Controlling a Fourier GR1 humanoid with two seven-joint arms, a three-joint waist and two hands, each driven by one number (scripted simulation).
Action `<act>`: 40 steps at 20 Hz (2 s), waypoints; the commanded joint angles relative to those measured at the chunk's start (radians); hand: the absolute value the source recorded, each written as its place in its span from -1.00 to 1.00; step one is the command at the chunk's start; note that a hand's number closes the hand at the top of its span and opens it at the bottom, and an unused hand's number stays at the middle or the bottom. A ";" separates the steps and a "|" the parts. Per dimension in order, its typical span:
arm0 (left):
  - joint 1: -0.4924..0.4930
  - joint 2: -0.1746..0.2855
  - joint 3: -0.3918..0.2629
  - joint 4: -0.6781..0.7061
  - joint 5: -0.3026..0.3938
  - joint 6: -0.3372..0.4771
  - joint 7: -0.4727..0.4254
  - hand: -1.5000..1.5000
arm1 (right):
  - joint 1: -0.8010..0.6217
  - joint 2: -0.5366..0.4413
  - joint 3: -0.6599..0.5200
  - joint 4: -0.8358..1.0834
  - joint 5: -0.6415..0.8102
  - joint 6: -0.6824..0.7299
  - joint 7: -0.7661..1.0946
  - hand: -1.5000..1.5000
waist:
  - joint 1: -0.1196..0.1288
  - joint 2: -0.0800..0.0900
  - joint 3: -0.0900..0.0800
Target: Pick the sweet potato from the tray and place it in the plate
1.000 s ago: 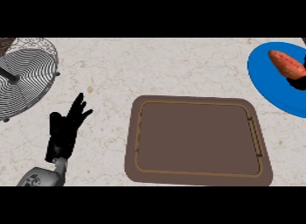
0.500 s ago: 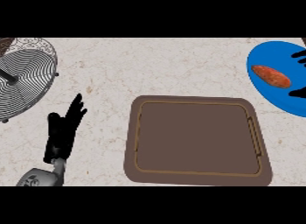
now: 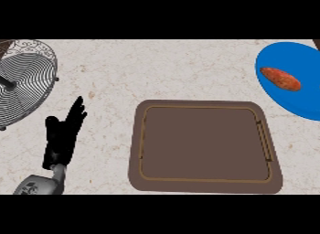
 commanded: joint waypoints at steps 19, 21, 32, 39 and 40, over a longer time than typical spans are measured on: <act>0.023 -0.057 0.006 0.041 -0.041 -0.015 -0.063 0.00 | 0.120 0.030 -0.039 0.018 -0.034 0.032 -0.168 -1.00 | 0.020 0.006 0.000; 0.004 -0.040 0.010 0.033 -0.044 -0.024 -0.016 0.00 | 0.114 0.055 -0.022 0.019 -0.015 -0.027 -0.139 -1.00 | 0.017 0.003 0.000; -0.024 -0.064 0.021 0.021 -0.051 -0.022 0.005 0.00 | 0.156 0.000 -0.033 0.035 -0.013 -0.064 -0.155 -1.00 | 0.017 0.008 0.001; 0.022 -0.033 0.038 0.010 -0.041 -0.066 -0.038 0.00 | 0.184 -0.052 -0.037 0.044 -0.010 -0.043 -0.157 -1.00 | 0.025 0.009 0.002; -0.003 -0.042 0.059 0.067 -0.038 -0.059 -0.044 0.00 | 0.171 -0.044 -0.042 0.046 -0.016 -0.037 -0.145 -1.00 | 0.017 0.009 0.001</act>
